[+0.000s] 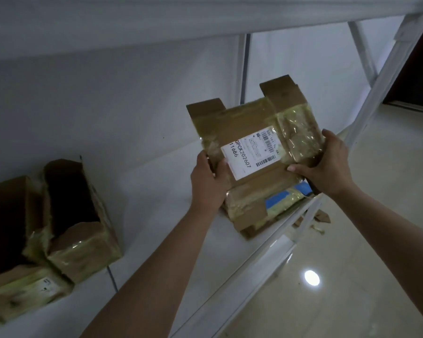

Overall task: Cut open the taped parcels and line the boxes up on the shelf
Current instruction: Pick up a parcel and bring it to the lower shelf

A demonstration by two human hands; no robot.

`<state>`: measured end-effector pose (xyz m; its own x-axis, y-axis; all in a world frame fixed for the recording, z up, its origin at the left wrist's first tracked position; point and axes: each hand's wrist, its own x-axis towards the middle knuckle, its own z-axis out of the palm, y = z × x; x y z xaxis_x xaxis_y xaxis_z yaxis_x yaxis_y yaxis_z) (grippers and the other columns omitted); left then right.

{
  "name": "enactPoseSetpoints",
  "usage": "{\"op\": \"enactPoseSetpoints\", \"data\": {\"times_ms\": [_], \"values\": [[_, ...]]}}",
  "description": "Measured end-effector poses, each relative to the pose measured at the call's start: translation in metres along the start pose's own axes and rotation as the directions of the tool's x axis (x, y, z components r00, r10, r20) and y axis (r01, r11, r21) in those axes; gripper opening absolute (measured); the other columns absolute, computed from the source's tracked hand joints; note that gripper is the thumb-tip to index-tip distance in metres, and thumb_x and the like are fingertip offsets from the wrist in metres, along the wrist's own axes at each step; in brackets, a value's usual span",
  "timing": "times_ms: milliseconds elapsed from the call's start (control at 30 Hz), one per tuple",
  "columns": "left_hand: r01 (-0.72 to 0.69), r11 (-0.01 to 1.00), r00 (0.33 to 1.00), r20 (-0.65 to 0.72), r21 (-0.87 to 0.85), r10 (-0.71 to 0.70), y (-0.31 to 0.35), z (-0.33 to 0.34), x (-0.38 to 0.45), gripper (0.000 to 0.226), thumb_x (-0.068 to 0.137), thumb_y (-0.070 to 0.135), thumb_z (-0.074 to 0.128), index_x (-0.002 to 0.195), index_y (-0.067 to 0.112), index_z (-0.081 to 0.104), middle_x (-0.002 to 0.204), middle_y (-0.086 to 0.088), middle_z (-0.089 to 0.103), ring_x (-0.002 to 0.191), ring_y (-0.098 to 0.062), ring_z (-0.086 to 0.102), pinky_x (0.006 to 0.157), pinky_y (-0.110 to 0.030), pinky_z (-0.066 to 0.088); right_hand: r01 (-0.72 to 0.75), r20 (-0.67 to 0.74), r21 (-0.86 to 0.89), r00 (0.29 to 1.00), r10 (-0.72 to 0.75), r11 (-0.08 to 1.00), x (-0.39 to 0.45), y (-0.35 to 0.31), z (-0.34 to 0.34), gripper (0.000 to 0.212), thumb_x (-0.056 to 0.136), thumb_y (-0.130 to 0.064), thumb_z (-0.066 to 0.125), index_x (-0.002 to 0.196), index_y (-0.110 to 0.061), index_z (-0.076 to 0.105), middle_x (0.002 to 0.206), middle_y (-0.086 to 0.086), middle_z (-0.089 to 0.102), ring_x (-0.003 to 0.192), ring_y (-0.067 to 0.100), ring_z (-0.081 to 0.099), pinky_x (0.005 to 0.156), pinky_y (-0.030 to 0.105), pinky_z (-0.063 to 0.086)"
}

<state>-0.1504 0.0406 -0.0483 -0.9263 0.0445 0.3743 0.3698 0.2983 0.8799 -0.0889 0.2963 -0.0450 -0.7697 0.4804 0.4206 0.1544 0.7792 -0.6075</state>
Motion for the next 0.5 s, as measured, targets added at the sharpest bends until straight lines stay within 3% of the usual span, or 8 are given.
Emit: {"op": "enactPoseSetpoints", "data": {"times_ms": [67, 167, 267, 367, 433, 500], "values": [[-0.001, 1.000, 1.000, -0.018, -0.015, 0.001, 0.003, -0.017, 0.005, 0.016, 0.100, 0.014, 0.051, 0.112, 0.005, 0.055, 0.099, 0.001, 0.058, 0.094, -0.018, 0.059, 0.070, -0.009, 0.039, -0.009, -0.005, 0.063, 1.000, 0.009, 0.998, -0.018, -0.013, -0.002, 0.124, 0.049, -0.064, 0.077, 0.147, -0.005, 0.029, 0.140, 0.017, 0.042, 0.130, 0.032, 0.040, 0.107, 0.046, 0.037], [0.012, 0.998, 1.000, 0.008, -0.054, -0.012, 0.002, -0.045, 0.001, 0.017, 0.104, 0.017, 0.042, 0.114, 0.008, 0.053, 0.103, -0.001, 0.060, 0.094, -0.018, 0.059, 0.081, -0.026, 0.046, -0.106, -0.005, 0.211, 0.994, 0.110, 0.972, -0.053, -0.025, -0.004, 0.113, 0.059, -0.072, 0.068, 0.146, -0.012, 0.028, 0.128, 0.003, 0.044, 0.108, 0.020, 0.053, 0.093, 0.040, 0.048], [-0.051, 0.999, 0.996, 0.069, 0.006, 0.051, -0.005, -0.071, -0.013, 0.024, 0.105, 0.020, 0.037, 0.118, 0.005, 0.052, 0.104, -0.002, 0.059, 0.091, -0.014, 0.057, 0.082, -0.025, 0.047, -0.198, -0.022, 0.334, 0.976, 0.218, 0.921, -0.088, -0.038, -0.002, 0.107, 0.070, -0.082, 0.055, 0.148, -0.013, 0.028, 0.127, 0.002, 0.049, 0.104, 0.020, 0.056, 0.081, 0.031, 0.050], [-0.087, 0.996, 0.989, 0.122, 0.021, 0.084, -0.012, -0.092, -0.035, 0.025, 0.106, 0.019, 0.037, 0.119, 0.004, 0.052, 0.102, -0.002, 0.060, 0.090, -0.014, 0.056, 0.080, -0.025, 0.046, -0.262, 0.041, 0.453, 0.961, 0.274, 0.852, -0.121, -0.059, 0.003, 0.097, 0.071, -0.073, 0.059, 0.144, -0.014, 0.035, 0.111, -0.007, 0.058, 0.094, 0.011, 0.062, 0.068, 0.024, 0.050], [-0.067, 0.998, 0.987, 0.148, 0.019, 0.063, -0.014, -0.108, -0.051, 0.025, 0.106, 0.020, 0.037, 0.120, 0.006, 0.051, 0.102, 0.001, 0.060, 0.086, -0.011, 0.058, 0.076, -0.018, 0.048, -0.233, 0.021, 0.461, 0.967, 0.252, 0.856, -0.142, -0.068, 0.005, 0.070, 0.073, -0.067, 0.068, 0.121, -0.019, 0.053, 0.094, -0.014, 0.063, 0.082, 0.006, 0.067, 0.060, 0.018, 0.052], [-0.049, 0.998, 0.986, 0.162, 0.032, 0.043, -0.016, -0.125, -0.067, 0.025, 0.106, 0.021, 0.036, 0.123, 0.008, 0.050, 0.099, 0.008, 0.059, 0.084, 0.003, 0.059, 0.069, -0.003, 0.044, -0.187, -0.002, 0.428, 0.978, 0.207, 0.884, -0.160, -0.078, 0.006, 0.053, 0.078, -0.059, 0.070, 0.109, -0.018, 0.058, 0.092, -0.010, 0.065, 0.080, 0.002, 0.067, 0.058, 0.015, 0.051]]}}
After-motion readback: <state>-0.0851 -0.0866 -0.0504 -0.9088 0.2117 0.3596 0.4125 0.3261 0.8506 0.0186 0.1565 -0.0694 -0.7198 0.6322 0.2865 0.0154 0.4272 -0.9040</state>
